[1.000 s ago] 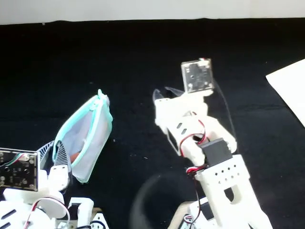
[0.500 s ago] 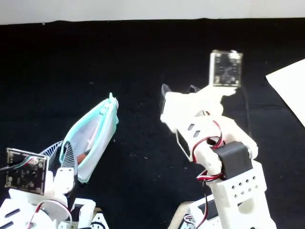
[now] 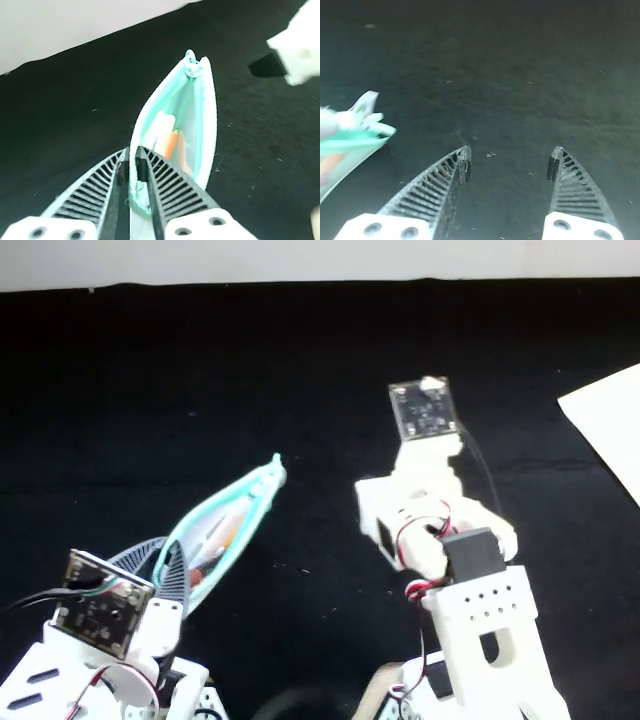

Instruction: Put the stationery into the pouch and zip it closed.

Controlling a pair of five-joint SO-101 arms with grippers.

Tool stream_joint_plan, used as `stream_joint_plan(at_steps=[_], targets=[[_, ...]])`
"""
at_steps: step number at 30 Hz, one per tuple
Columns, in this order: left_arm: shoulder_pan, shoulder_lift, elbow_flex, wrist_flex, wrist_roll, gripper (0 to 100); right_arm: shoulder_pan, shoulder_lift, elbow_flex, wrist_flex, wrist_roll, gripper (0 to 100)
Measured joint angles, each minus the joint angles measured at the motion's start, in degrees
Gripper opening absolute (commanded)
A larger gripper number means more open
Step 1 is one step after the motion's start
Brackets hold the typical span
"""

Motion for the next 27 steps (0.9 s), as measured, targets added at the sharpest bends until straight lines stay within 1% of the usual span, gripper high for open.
stream_joint_plan(at_steps=[4, 7, 11, 14, 16, 21, 27], targets=[[5.10, 0.00, -0.70, 0.09, -0.35, 1, 1.49, 0.00, 4.48, -4.22, 1.41, 25.2], [9.05, 0.00, -0.70, 0.18, -1.41, 1, 1.32, 0.00, 6.95, -5.63, 6.07, 25.2], [10.73, 0.09, -0.62, 0.26, -2.55, 1, -3.52, 0.00, 10.81, -6.15, 14.51, 25.2], [10.73, 0.09, -0.62, 0.26, -2.64, 1, -5.98, 0.00, 13.80, -6.77, 16.88, 25.2], [10.81, 0.09, -0.44, 0.26, -2.64, 1, -7.47, 0.00, 15.65, -8.09, 16.79, 25.2], [10.81, 0.09, -0.26, 0.26, -2.73, 1, -10.99, 0.00, 22.59, -14.77, 11.96, 25.2], [10.46, 0.09, -0.26, 0.26, -2.73, 1, -12.04, 0.00, 29.27, -20.40, 5.71, 25.2]])
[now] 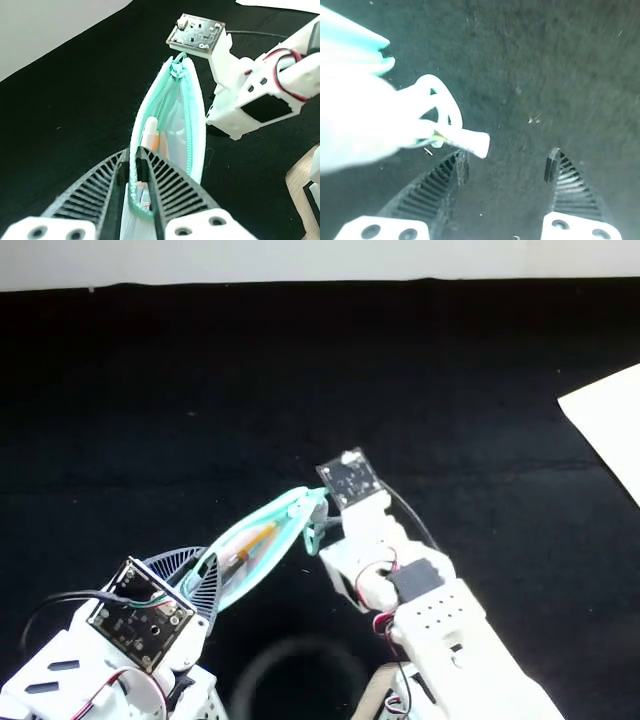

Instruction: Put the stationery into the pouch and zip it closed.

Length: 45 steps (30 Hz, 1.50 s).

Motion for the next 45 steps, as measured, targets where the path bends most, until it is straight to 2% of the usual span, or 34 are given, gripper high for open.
stream_joint_plan(at_steps=[10, 20, 31, 36, 45], targets=[[-0.88, 0.00, 0.00, 0.00, 0.00, 1, -2.90, 0.00, 1.93, -4.57, -11.08, 25.2], [-0.88, 0.00, 0.00, 0.00, 0.00, 1, -6.24, 0.00, 2.02, -9.93, -17.85, 25.2], [-0.97, 0.00, 0.00, 0.00, 0.00, 1, -6.24, 0.00, 9.23, -23.47, -18.11, 24.6], [-0.97, 0.00, 0.00, 0.00, 0.00, 1, -6.24, 0.00, 10.37, -25.49, -15.74, 10.0], [-3.87, 0.00, 0.00, 0.00, 0.00, 1, -6.24, 0.00, 9.32, -25.85, -14.95, 19.9]])
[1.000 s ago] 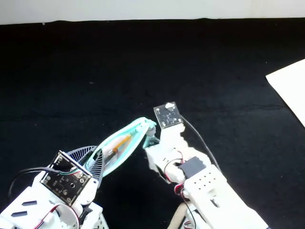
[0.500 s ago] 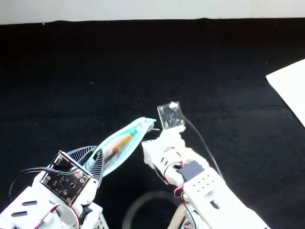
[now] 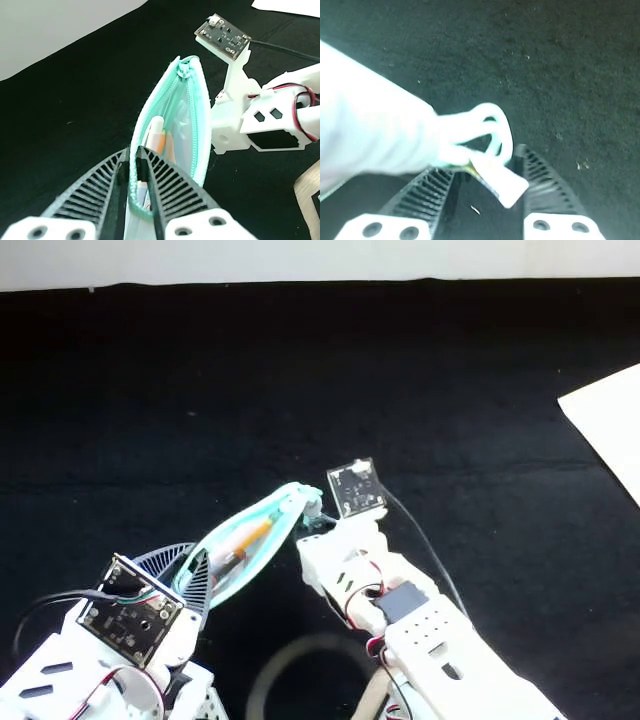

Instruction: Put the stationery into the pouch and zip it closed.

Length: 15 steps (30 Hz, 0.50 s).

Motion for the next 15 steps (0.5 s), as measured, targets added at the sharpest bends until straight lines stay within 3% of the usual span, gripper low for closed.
stream_joint_plan(at_steps=[5, 10, 15], targets=[[-0.09, 0.00, 0.00, 0.00, 0.00, 1, 0.00, 0.00, -0.09, 0.00, 0.00, 19.1], [-0.09, 0.00, 0.00, 0.00, 0.00, 1, 0.00, 0.00, -0.26, 0.00, 0.00, 0.1], [-0.09, 0.00, 0.00, 0.00, 0.00, 1, 0.00, 0.00, -1.58, 0.18, 0.35, 0.7]])
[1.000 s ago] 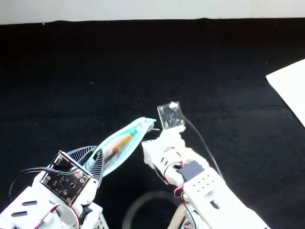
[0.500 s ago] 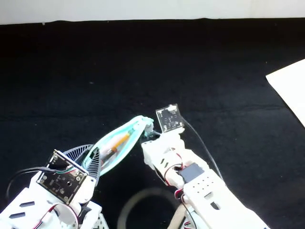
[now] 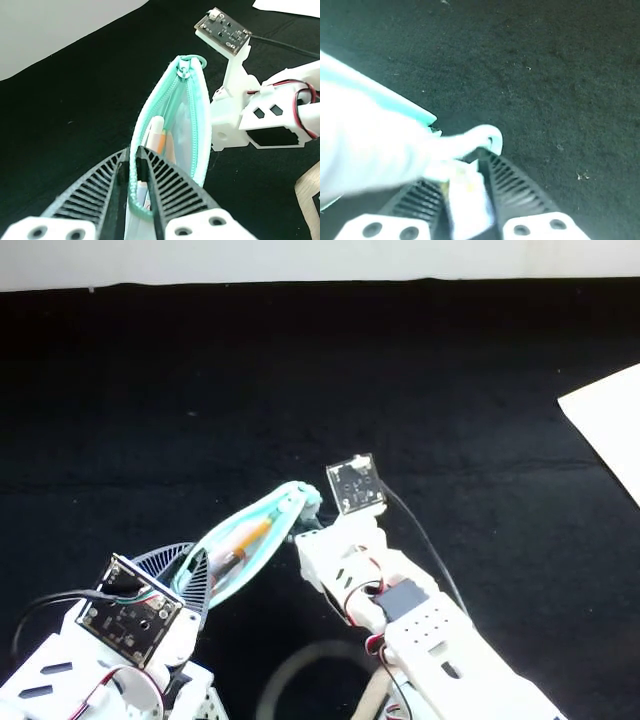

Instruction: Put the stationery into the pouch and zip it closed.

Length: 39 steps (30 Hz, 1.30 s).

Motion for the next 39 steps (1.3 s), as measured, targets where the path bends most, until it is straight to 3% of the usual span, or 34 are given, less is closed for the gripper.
stream_joint_plan(at_steps=[7, 17, 23, 34, 39], targets=[[0.00, 0.00, 0.00, 0.00, 0.00, 1, 1.41, 0.09, -4.57, 6.59, 2.29, 0.7], [0.00, 0.00, 0.00, 0.00, 0.00, 1, 19.08, 0.09, -18.55, 19.43, 7.47, 0.7], [0.00, 0.00, 0.00, 0.00, 0.00, 1, 25.23, 0.09, -31.38, 27.69, 8.26, 0.7], [0.00, 0.00, 0.00, 0.00, 0.00, 1, 25.41, 0.09, -58.73, 42.02, 8.44, 0.7], [0.00, 0.00, 0.00, -0.09, 0.00, 1, 20.13, 0.09, -69.63, 49.05, 8.53, 0.7]])
